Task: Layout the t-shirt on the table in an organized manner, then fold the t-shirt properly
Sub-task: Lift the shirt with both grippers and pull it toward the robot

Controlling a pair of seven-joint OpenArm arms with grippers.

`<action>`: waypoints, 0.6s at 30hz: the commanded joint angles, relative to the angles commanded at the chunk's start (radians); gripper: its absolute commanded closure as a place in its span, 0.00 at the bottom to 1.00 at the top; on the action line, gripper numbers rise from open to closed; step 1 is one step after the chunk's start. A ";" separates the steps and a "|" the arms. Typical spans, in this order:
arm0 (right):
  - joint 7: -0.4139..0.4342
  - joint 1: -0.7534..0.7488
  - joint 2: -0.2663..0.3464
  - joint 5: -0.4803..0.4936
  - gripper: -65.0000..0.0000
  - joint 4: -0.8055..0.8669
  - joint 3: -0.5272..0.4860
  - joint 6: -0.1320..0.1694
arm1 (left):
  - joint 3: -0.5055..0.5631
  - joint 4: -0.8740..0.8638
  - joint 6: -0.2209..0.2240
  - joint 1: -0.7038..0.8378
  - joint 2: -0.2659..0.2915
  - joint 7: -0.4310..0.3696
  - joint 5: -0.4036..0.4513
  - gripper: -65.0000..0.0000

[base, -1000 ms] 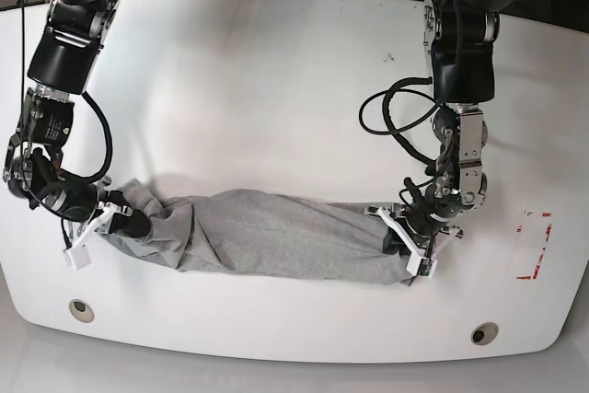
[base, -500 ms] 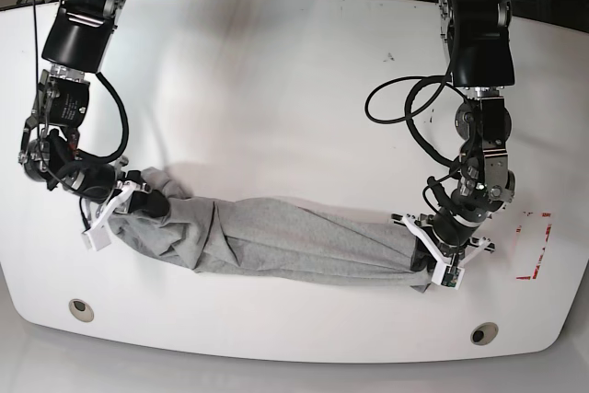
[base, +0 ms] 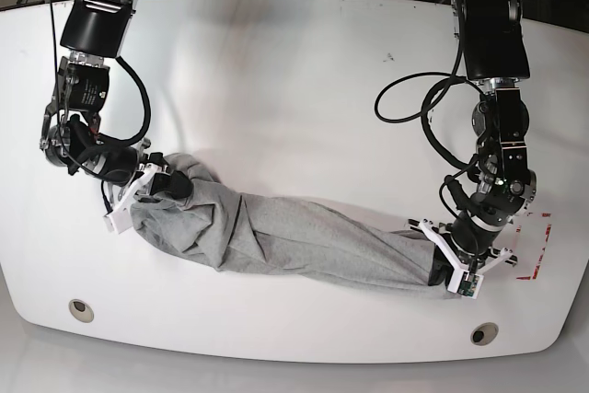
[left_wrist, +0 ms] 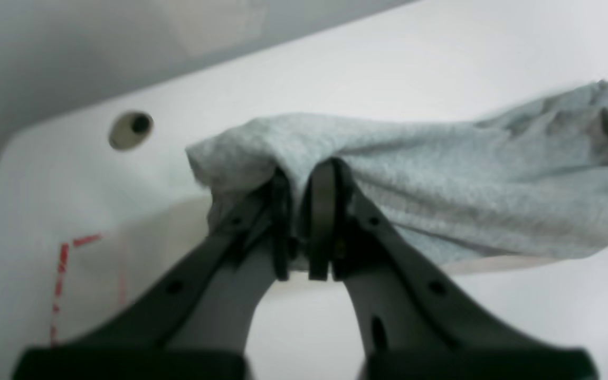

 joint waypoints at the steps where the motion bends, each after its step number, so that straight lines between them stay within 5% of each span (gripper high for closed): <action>1: 0.000 -0.002 -0.002 0.000 1.00 0.000 0.000 0.000 | -0.005 0.000 0.000 0.000 0.000 0.000 0.000 0.96; 18: 0.012 0.061 0.034 -0.057 1.00 0.002 -0.002 0.000 | -0.055 0.097 -0.003 -0.068 -0.069 -0.002 0.000 0.96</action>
